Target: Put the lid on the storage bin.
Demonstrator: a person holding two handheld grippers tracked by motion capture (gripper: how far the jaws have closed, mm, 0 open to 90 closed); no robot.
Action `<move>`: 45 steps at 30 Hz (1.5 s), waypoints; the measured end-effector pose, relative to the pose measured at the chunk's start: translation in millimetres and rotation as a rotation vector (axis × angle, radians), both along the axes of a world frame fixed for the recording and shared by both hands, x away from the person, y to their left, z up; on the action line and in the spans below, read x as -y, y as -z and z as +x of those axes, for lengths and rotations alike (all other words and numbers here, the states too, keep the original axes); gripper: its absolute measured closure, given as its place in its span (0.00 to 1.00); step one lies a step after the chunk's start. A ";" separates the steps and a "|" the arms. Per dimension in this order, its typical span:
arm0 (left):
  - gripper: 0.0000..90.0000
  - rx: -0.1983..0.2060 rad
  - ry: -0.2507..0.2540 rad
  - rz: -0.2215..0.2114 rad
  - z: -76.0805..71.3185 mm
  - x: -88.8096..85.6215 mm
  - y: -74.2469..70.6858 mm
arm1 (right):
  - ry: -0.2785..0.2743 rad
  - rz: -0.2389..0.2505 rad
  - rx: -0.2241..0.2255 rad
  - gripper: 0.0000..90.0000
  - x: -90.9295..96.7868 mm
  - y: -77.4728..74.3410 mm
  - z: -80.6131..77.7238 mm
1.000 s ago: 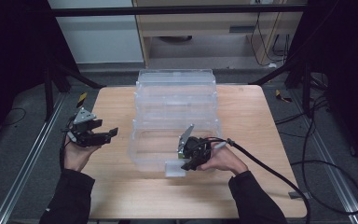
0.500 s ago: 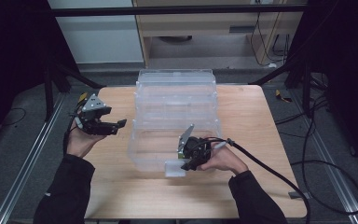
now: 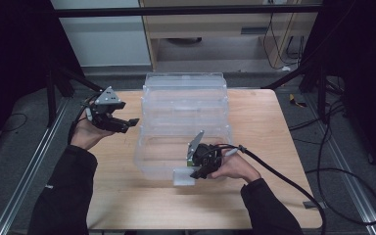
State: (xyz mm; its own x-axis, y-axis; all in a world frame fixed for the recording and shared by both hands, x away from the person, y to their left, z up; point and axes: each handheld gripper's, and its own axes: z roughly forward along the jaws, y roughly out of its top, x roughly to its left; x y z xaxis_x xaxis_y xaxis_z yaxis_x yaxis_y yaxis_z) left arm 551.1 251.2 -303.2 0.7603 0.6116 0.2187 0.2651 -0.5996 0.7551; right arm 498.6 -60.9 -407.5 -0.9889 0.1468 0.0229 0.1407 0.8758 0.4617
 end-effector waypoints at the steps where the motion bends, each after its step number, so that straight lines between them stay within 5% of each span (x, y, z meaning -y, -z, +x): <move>1: 0.25 -0.003 0.016 0.005 1.9 1.1 -0.7 | -0.003 -0.001 0.000 0.74 0.0 -0.1 -0.1; 40: 0.31 -0.005 0.279 0.236 52.2 47.5 -26.9 | -0.014 -0.009 0.006 0.74 -0.3 -0.1 -0.7; 45: 0.32 -0.009 0.289 0.230 61.6 54.9 -24.3 | -0.015 -0.008 0.005 0.74 -0.2 -0.1 -0.6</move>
